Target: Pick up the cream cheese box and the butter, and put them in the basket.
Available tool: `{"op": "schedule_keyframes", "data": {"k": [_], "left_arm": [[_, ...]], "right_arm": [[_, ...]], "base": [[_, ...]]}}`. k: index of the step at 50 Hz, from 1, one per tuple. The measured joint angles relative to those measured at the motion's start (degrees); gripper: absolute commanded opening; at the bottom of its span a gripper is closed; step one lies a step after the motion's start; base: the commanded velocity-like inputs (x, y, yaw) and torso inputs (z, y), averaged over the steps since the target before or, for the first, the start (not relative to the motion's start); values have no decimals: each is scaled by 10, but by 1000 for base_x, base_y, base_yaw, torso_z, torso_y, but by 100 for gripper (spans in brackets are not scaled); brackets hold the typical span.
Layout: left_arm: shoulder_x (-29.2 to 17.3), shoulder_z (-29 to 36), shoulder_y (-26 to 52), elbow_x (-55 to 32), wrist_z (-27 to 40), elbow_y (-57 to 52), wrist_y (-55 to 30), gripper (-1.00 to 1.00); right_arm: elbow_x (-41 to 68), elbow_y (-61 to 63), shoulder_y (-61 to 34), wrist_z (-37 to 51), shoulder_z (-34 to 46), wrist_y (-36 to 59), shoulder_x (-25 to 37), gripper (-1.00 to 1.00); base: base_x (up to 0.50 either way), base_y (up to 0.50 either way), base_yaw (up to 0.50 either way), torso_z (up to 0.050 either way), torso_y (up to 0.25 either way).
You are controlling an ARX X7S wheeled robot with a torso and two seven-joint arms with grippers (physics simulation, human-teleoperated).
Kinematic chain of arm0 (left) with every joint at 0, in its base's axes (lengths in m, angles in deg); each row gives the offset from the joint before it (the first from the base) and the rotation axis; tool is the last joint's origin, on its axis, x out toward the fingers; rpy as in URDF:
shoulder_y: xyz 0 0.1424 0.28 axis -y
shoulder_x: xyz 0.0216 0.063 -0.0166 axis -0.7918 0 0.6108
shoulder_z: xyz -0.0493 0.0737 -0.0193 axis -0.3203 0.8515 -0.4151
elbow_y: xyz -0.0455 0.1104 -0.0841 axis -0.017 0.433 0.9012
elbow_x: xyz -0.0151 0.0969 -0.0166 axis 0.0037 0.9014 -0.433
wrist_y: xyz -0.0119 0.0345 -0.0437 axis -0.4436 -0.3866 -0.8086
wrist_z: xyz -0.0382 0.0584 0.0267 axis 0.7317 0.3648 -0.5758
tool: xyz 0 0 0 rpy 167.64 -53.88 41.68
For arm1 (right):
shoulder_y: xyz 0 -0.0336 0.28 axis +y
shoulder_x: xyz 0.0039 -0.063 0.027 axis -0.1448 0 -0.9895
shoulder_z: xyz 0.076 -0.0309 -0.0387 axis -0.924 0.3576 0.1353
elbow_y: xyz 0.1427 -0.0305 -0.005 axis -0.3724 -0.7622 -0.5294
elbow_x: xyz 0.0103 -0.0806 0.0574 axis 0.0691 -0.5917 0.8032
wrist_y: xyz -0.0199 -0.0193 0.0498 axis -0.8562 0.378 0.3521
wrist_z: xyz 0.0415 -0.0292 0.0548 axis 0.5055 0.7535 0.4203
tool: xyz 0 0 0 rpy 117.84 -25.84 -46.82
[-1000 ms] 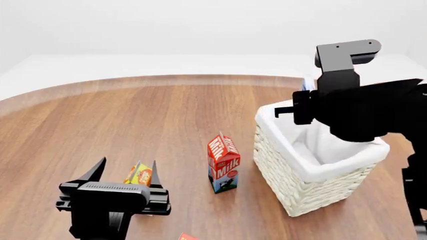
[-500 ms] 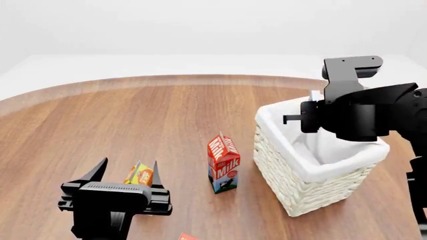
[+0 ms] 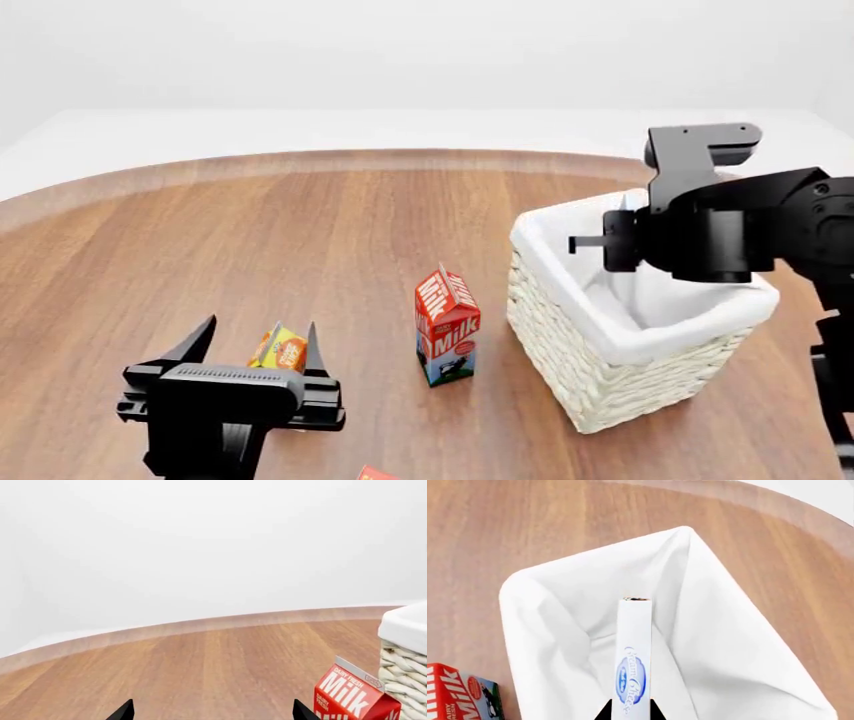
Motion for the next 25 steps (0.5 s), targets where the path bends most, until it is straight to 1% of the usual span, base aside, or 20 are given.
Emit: {"op": "schedule_keyframes", "data": {"k": [25], "left_arm": [[-3,3,1,-3,3,1,1,100]], "right_arm": [[-12,-12,1,-14,19,-7,-2,-100]], "base": [[0,0,0,0,0]]}}
